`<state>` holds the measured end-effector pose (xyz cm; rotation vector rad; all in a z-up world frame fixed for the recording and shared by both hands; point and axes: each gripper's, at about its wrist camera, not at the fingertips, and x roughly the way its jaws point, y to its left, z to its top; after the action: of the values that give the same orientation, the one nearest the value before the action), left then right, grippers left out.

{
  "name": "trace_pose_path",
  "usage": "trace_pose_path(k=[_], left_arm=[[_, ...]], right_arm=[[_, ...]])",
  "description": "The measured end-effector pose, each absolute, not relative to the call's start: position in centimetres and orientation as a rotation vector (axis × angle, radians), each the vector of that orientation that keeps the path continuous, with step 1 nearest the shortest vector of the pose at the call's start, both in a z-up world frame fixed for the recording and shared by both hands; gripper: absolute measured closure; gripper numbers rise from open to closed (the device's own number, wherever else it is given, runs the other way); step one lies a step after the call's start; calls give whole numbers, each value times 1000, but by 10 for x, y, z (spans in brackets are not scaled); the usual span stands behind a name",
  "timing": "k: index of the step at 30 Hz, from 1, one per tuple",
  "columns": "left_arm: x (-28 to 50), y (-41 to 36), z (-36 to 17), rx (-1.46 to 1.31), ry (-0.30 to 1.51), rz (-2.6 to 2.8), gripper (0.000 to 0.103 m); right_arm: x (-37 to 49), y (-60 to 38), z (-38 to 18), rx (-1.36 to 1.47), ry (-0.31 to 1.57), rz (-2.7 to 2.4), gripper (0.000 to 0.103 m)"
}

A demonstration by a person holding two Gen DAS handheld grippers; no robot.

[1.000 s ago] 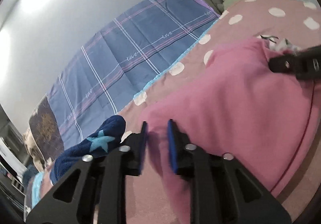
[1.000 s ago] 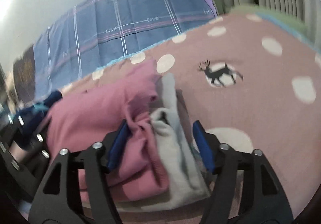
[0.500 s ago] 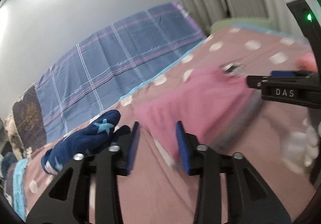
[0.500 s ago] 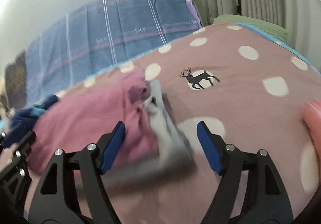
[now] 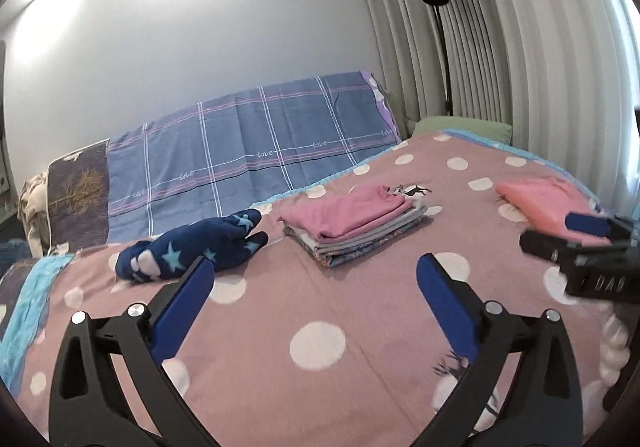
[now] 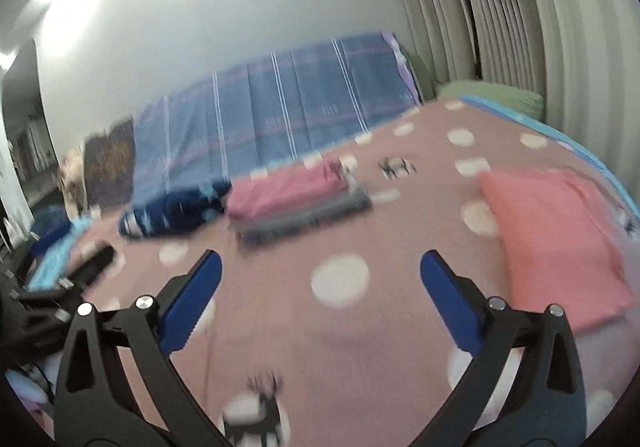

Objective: Fold small clothes

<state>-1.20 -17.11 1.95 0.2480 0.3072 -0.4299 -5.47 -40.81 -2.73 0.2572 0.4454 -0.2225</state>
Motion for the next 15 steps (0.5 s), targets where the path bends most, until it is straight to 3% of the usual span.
trace_pose_path(k=[15], left_arm=[[-65,-115,18,101,453,-372,1]], right_arm=[[-127,-361,-7,221,470,-272,2]])
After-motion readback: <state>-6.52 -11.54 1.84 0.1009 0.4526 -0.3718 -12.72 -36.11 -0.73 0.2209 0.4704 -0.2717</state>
